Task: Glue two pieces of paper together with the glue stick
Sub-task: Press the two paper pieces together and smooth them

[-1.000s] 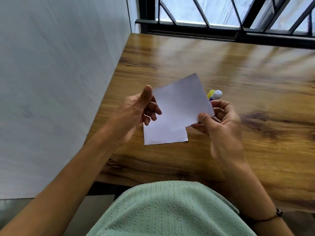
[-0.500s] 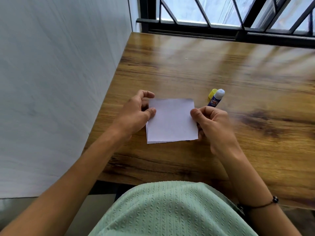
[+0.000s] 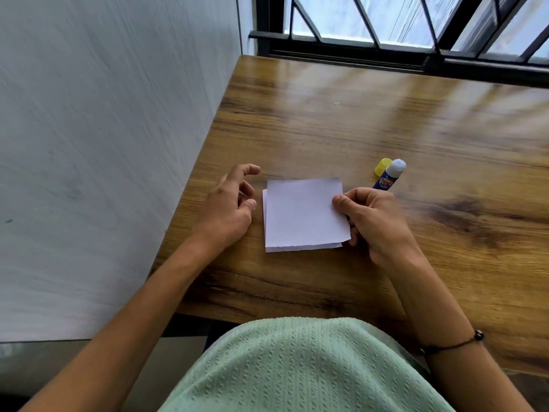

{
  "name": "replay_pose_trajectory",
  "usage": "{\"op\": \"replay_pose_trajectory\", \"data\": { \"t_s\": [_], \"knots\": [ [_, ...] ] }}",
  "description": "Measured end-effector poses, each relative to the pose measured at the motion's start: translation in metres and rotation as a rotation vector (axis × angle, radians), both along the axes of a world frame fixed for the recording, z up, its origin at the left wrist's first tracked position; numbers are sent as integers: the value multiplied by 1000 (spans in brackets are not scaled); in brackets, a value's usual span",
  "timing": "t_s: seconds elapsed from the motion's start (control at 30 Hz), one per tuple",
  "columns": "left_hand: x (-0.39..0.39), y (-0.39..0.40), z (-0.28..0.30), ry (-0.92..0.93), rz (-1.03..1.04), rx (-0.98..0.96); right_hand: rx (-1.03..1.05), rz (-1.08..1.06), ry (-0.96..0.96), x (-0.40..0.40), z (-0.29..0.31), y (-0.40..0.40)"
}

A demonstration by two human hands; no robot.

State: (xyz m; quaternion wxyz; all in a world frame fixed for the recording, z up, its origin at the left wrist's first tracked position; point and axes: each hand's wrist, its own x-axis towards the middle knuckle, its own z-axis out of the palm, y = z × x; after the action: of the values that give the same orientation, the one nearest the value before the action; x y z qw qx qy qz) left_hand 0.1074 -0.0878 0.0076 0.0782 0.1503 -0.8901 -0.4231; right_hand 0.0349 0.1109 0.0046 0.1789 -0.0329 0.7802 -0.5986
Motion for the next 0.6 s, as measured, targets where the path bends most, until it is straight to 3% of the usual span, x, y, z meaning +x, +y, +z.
{"op": "replay_pose_trajectory", "data": {
  "t_s": [0.6],
  "knots": [
    [-1,2,-2,-78,-98,-160,59,55,-14,-14,3,-9]
  ]
}}
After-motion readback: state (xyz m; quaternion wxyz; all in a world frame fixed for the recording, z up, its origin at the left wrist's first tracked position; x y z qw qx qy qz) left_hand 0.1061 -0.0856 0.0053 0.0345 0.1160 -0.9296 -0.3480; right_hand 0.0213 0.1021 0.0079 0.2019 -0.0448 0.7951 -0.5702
